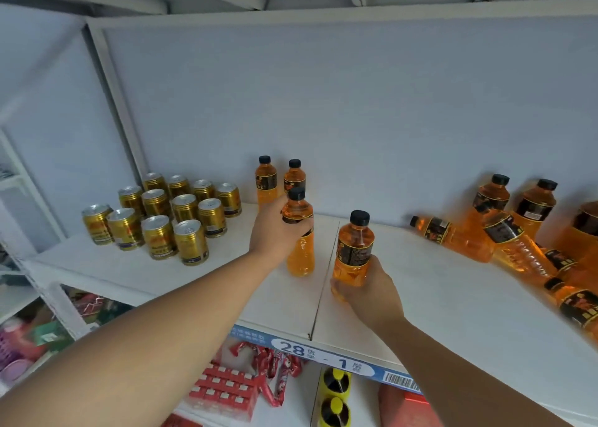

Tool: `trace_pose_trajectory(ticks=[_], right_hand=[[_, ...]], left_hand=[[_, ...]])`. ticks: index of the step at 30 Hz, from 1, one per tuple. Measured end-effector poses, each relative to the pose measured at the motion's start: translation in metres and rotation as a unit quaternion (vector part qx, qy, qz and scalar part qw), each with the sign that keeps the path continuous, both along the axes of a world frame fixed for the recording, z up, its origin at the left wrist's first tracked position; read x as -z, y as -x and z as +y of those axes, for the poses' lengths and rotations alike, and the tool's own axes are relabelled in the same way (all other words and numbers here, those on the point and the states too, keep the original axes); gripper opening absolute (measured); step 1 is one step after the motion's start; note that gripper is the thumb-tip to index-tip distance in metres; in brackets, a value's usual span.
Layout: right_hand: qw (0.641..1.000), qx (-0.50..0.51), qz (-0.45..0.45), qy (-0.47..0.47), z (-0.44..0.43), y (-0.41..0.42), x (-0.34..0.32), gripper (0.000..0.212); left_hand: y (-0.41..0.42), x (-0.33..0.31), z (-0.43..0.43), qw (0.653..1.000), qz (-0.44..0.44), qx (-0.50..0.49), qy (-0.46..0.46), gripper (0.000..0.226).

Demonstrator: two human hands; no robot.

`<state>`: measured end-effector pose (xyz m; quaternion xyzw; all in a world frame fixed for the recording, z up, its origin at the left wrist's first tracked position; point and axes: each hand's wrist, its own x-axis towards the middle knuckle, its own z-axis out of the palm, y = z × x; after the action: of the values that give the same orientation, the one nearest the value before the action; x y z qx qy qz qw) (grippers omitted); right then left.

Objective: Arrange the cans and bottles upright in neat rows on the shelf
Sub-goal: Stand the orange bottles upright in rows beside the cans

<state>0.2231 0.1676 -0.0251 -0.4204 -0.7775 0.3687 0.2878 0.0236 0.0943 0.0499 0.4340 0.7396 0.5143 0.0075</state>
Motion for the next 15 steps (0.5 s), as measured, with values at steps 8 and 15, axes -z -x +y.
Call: trace_pose_trajectory(ticks=[8,15], right_hand=[[1.000,-0.007,-0.008,0.008,0.000,0.079,-0.007,0.052],[1.000,0.020,-0.015,0.016,0.013,0.146,-0.003,0.054]], left_hand=[[0.083,0.006,-0.001,1.000,0.011,-0.022,0.015,0.039],[0.131,0.017,0.011,1.000,0.015,-0.024,0.007,0.035]])
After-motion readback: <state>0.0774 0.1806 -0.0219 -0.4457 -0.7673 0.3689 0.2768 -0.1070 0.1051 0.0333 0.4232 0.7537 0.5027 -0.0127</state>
